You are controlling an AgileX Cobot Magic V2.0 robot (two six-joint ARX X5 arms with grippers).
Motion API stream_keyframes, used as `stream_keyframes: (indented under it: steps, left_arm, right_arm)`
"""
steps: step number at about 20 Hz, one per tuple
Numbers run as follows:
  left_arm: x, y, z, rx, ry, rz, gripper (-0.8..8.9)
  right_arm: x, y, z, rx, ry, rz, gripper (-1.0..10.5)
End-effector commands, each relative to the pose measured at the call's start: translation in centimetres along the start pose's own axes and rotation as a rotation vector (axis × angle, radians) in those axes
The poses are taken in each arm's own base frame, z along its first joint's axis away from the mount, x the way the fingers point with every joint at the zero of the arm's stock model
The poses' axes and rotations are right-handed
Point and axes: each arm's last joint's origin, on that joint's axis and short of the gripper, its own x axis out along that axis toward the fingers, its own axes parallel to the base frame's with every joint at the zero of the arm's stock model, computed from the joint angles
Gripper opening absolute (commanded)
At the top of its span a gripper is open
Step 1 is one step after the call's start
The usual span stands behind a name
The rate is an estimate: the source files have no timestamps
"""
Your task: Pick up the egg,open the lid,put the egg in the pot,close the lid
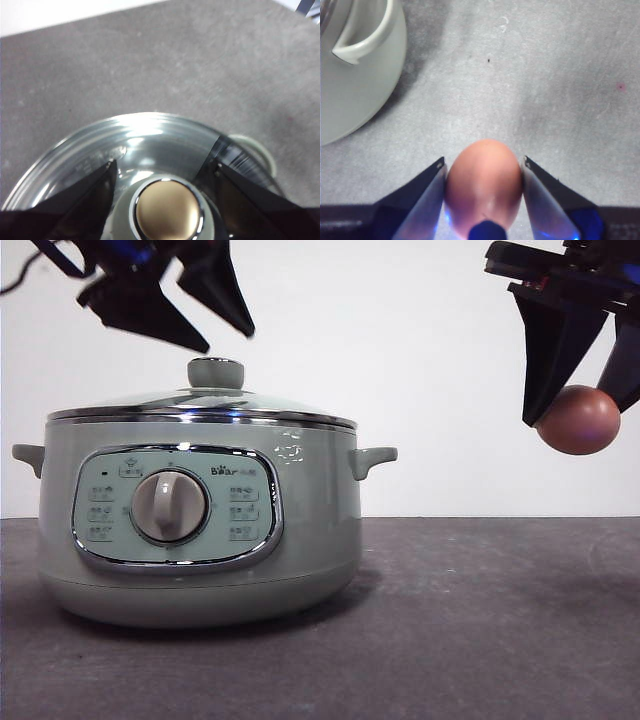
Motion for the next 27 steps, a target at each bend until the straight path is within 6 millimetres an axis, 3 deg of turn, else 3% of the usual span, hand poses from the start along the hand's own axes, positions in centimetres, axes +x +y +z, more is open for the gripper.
stream_keyframes:
  steps: [1, 13, 16, 21, 24, 27]
  left_arm:
    - [0.9, 0.0, -0.4, 0.014, 0.027, 0.009, 3.15]
    - [1.4, -0.5, -1.3, 0.015, 0.112, 0.001, 3.01]
    - [1.3, -0.5, -1.4, 0.015, 0.12, 0.0, 0.11]
    - [1.2, -0.5, -0.9, 0.02, 0.072, 0.0, -0.09]
    - [-0.3, -0.5, 0.6, 0.029, -0.022, 0.059, -0.09]
    - [-3.5, -0.8, 2.6, 0.053, -0.127, 0.104, -0.09]
  right_arm:
    - [0.0, 0.0, 0.0, -0.004, -0.004, -0.002, -0.1]
    - [0.0, 0.0, 0.0, 0.001, -0.004, -0.001, -0.1]
    - [0.0, 0.0, 0.0, 0.001, -0.004, -0.001, -0.1]
    - [0.0, 0.0, 0.0, 0.001, -0.009, 0.006, -0.1]
    - [-0.2, 0.2, 0.3, 0.002, -0.029, 0.028, -0.1]
    - [-1.1, 0.8, 1.4, 0.001, -0.068, 0.178, -0.1]
